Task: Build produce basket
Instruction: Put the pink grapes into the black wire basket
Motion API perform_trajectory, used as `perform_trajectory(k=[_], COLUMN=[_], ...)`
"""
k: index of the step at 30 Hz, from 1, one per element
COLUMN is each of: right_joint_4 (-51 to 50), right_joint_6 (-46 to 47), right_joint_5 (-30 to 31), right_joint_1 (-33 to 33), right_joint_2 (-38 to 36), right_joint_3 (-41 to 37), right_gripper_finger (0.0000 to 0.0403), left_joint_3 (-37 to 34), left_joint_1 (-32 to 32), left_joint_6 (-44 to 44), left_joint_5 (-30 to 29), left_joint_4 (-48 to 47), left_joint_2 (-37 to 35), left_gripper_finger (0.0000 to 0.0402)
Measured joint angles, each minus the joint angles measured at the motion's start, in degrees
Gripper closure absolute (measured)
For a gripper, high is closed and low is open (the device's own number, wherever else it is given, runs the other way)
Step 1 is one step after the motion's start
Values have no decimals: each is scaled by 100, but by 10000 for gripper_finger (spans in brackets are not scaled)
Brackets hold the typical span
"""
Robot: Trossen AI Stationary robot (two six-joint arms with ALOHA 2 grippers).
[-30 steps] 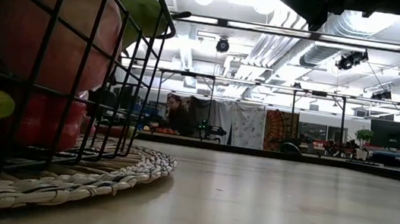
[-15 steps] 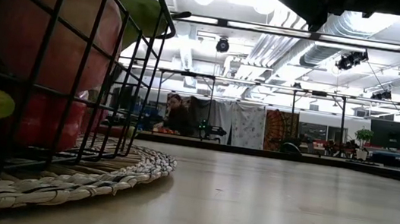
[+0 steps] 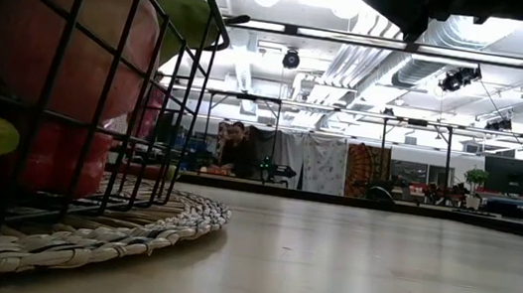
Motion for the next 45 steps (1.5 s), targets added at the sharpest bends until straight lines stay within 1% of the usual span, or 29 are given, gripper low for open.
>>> perform_trajectory(k=[5, 12, 15, 18, 22, 26, 39, 41, 45], right_joint_4=[-2, -4, -4, -4, -4, -4, -7, -27, -42], right_joint_6=[0, 0, 0, 2, 0, 2, 1, 2, 0], right_joint_5=[0, 0, 0, 0, 0, 0, 0, 0, 0], right_joint_1=[0, 0, 0, 0, 0, 0, 0, 0, 0], right_joint_2=[0, 0, 0, 0, 0, 0, 0, 0, 0], right_joint_3=[0, 0, 0, 0, 0, 0, 0, 0, 0], right_gripper_finger=[134, 134, 134, 134, 134, 134, 134, 134, 134], left_joint_3=[0, 0, 0, 0, 0, 0, 0, 0, 0], left_joint_1=[-535, -1434, -1734, -1947, -2111, -2200, -2236, -2242, -2329], left_joint_6=[723, 1560, 1843, 2100, 2297, 2471, 2389, 2371, 2621], left_joint_5=[183, 360, 754, 1474, 2268, 2658, 2735, 3113, 4500], left_joint_4=[772, 1875, 2189, 2302, 2314, 2314, 2314, 2315, 2511], left_joint_2=[-355, -640, -752, -874, -1050, -1139, -1143, -1143, -1143], left_gripper_finger=[401, 401, 401, 401, 401, 401, 401, 401, 401])
